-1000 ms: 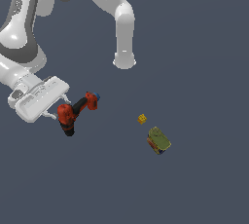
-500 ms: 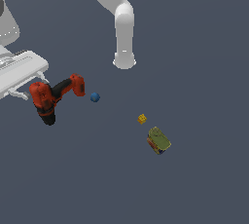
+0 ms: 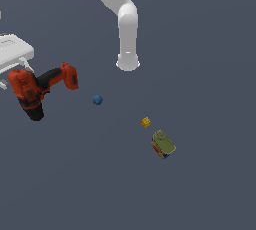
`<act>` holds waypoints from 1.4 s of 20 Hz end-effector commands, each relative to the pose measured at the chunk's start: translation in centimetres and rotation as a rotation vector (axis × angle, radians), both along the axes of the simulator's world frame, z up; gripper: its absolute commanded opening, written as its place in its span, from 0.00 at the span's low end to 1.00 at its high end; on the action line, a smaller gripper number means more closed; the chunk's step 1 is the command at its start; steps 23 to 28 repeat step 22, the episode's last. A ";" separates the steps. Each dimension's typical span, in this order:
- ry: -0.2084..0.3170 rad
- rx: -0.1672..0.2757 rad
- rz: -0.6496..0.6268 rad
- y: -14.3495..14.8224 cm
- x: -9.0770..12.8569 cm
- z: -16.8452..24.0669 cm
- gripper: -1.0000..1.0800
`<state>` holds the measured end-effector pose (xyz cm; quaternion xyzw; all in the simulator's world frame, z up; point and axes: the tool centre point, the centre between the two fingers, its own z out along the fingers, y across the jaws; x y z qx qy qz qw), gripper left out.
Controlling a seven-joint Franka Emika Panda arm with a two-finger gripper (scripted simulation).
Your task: Pick up a designated object from a clutter of objects.
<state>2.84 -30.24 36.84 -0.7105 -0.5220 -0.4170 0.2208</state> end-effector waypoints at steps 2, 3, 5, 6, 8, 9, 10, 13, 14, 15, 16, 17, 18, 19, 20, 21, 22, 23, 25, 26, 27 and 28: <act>-0.002 -0.001 0.000 -0.2 0.1 0.9 0.00; -0.002 -0.001 -0.001 -0.3 0.1 0.9 0.00; 0.002 -0.001 0.000 -0.2 0.1 0.5 0.00; 0.002 -0.001 0.000 -0.2 0.1 0.6 0.00; 0.002 -0.001 0.000 0.0 0.1 1.0 0.00; 0.002 -0.001 0.000 0.2 0.1 1.3 0.00; 0.002 -0.001 0.000 0.4 0.1 1.7 0.00; 0.002 -0.001 0.001 1.6 0.2 3.6 0.00; 0.003 -0.002 0.001 2.1 0.2 4.4 0.00; 0.003 -0.002 0.001 2.5 0.2 5.1 0.00; 0.003 -0.002 0.001 2.8 0.3 5.8 0.00; 0.003 -0.002 0.001 3.1 0.3 6.3 0.00; 0.003 -0.002 0.001 3.4 0.3 6.8 0.00; 0.002 -0.001 0.001 3.6 0.4 7.2 0.00; 0.002 -0.001 0.001 3.7 0.4 7.5 0.00; 0.002 -0.001 0.001 3.8 0.5 7.7 0.00; 0.002 -0.001 0.001 3.8 0.4 7.7 0.00; 0.002 -0.001 0.001 3.8 0.4 7.7 0.00; 0.002 -0.001 0.001 3.8 0.4 7.7 0.00; 0.002 -0.001 0.001 3.8 0.4 7.7 0.00; 0.002 -0.001 0.001 3.8 0.4 7.7 0.00; 0.002 -0.001 0.001 3.8 0.4 7.7 0.00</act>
